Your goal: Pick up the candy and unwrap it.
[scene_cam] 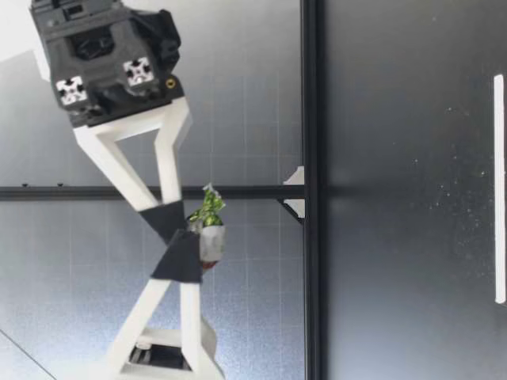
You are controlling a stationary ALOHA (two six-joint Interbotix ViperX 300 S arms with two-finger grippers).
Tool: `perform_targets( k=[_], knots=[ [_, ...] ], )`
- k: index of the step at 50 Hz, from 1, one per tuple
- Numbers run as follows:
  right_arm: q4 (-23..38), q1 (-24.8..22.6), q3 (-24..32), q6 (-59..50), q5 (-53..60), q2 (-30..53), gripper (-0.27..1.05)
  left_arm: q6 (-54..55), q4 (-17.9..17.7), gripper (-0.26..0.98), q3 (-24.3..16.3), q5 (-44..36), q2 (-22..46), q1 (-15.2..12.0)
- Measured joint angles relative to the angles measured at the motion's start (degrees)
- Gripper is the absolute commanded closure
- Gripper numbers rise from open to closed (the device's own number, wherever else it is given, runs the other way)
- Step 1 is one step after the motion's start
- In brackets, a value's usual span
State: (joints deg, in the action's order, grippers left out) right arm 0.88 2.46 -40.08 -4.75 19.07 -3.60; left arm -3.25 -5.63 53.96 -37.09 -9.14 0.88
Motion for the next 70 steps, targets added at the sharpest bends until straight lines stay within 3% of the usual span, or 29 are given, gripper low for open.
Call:
perform_targets(
  k=[25, 47, 70],
  knots=[
    [0.0, -1.8, -1.0, -0.3, 0.0, -1.9, 0.96, 0.5, -2.6, 0.18, 0.0, 0.0, 4.1, -3.8],
    [0.1, 0.6, -2.4, -0.3, 0.0, -2.5, 0.96, -0.8, -2.5, 0.2, 0.1, 2.2, 4.2, -3.8],
    [0.1, 1.1, -2.7, -0.2, -0.4, -2.5, 0.96, -1.1, -2.1, 0.67, 2.1, 2.3, 0.3, -3.8]
  ],
)
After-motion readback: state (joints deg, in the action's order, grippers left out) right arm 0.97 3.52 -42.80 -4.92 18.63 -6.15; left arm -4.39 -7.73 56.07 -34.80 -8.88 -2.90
